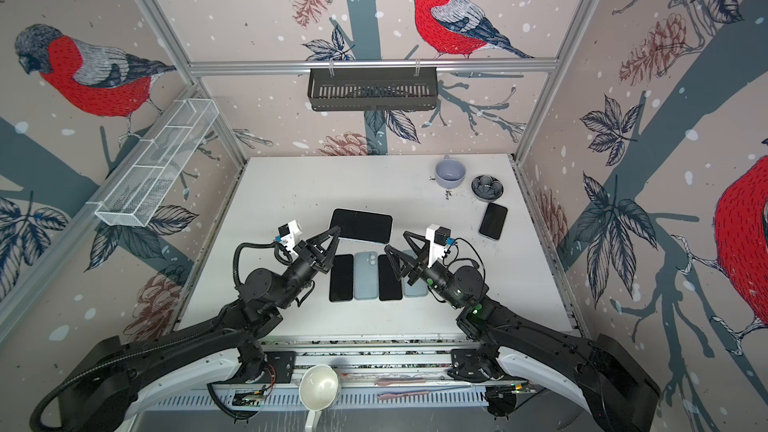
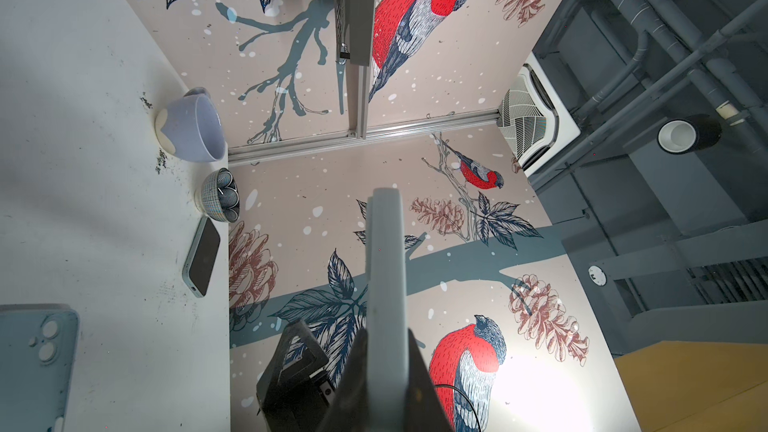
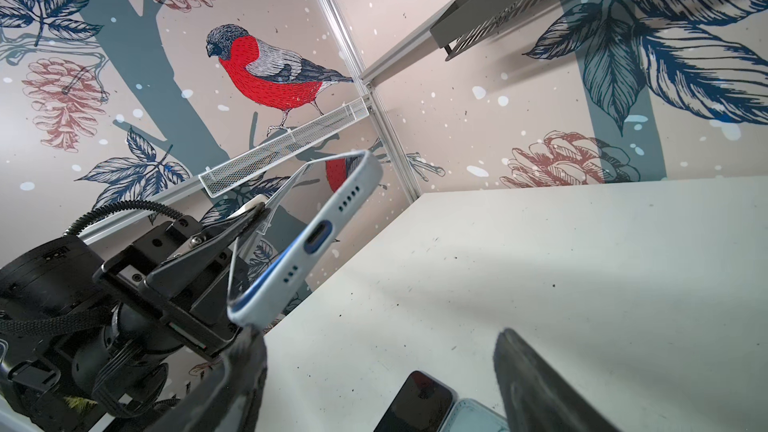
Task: Take the phone out of the phone case
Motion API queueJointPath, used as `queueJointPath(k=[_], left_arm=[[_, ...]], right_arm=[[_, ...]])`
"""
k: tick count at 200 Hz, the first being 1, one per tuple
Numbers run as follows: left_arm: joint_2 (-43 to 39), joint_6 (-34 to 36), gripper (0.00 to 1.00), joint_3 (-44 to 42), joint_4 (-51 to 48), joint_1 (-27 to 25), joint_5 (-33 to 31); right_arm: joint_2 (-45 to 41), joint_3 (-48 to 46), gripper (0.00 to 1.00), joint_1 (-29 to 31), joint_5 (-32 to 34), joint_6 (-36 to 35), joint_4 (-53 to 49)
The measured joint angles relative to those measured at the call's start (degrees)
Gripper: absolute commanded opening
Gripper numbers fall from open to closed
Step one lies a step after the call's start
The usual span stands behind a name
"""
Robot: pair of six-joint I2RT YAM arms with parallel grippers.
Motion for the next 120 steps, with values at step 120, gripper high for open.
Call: queueJointPath(k=[120], left_arm=[[3.2,0.0,0.00,0.2,3.5,-0.6,1.4]], right_arm=[[-0.4,-2.2,0.74,-2.3,-6.6,3.9,5.0]])
